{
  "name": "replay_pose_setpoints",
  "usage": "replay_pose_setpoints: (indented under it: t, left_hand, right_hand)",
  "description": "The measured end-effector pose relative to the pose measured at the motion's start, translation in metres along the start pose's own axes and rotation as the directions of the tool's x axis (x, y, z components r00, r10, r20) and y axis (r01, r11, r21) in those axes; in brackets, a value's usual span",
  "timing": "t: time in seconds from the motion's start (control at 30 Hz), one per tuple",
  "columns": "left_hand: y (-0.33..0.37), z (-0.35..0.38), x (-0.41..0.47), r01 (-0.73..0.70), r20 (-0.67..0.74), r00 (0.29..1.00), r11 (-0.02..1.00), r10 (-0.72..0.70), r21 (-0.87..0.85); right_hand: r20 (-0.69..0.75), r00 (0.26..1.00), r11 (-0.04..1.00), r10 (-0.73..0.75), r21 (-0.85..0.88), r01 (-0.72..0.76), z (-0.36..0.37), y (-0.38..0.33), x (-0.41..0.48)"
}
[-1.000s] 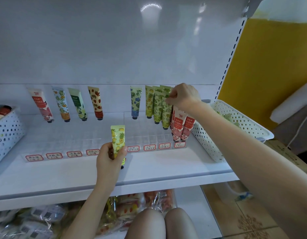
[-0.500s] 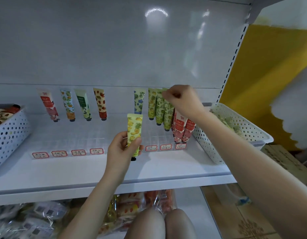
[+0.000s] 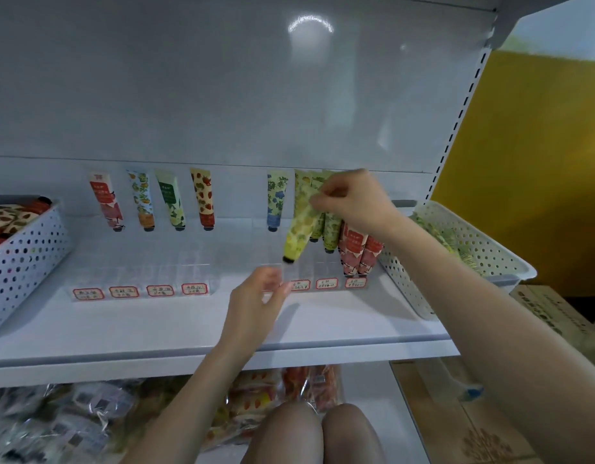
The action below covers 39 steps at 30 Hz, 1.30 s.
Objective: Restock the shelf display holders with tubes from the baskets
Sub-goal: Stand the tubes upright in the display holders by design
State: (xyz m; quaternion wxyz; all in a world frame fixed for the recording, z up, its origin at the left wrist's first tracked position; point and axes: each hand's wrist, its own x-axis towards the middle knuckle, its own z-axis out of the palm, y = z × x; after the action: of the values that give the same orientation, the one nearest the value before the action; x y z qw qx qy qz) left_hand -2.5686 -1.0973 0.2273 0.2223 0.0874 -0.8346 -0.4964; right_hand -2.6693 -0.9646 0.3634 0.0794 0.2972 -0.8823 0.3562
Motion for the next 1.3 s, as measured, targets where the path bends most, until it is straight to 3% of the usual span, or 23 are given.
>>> replay_pose_setpoints:
  t: [0.1,0.17,0.33,0.83,1.3]
  left_hand:
    - [-0.024,0.001,-0.006,-0.145,0.165,0.981,0.951,0.103,0.271]
    - [-0.030,0.002,-0.006,-0.236,0.213,0.962,0.918,0.173,0.318]
    - [-0.030,0.004,-0.005,-0.294,0.188,0.952,0.892,0.242,0.343]
    - [-0.033,0.005,-0.003,-0.322,0.186,0.945,0.872,0.271,0.367]
    - [-0.037,0.004,-0.004,-0.323,0.203,0.943,0.874,0.263,0.364]
  right_hand:
    - [-0.147,0.988,0.998,0.046,-0.038,-0.052,-0.004,0.003,0.022]
    - [-0.189,0.979,0.990,0.072,-0.108,-0.093,-0.005,0.002,0.037]
    - [-0.263,0.962,0.978,0.071,-0.172,-0.119,-0.007,-0.007,0.069]
    - [-0.203,0.976,0.866,0.083,-0.470,-0.172,0.036,0.000,0.093]
    - [-0.227,0.974,0.830,0.030,-0.537,-0.151,0.052,0.007,0.083]
